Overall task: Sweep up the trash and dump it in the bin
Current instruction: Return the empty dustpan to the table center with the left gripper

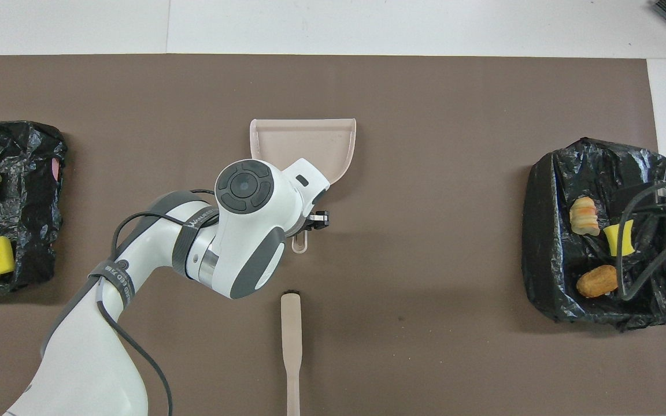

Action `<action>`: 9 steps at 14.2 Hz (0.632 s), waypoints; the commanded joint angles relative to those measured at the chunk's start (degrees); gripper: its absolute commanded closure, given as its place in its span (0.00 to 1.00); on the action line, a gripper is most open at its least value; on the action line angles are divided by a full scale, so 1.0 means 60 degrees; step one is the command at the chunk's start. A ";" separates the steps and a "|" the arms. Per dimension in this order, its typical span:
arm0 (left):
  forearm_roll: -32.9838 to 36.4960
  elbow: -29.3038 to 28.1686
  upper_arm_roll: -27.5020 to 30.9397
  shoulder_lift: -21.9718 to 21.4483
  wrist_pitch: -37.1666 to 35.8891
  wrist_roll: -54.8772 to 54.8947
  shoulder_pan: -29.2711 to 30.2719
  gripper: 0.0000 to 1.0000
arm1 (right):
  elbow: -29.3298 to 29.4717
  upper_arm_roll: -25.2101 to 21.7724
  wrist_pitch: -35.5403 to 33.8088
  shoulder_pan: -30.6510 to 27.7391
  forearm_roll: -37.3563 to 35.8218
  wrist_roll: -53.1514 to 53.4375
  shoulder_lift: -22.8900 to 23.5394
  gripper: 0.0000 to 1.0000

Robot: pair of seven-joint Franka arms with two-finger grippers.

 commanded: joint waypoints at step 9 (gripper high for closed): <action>0.0143 0.0247 0.0293 -0.0786 -0.1506 -0.0114 0.0584 0.00 | -0.0020 0.0043 0.0095 -0.0061 0.0186 0.0138 -0.0067 0.00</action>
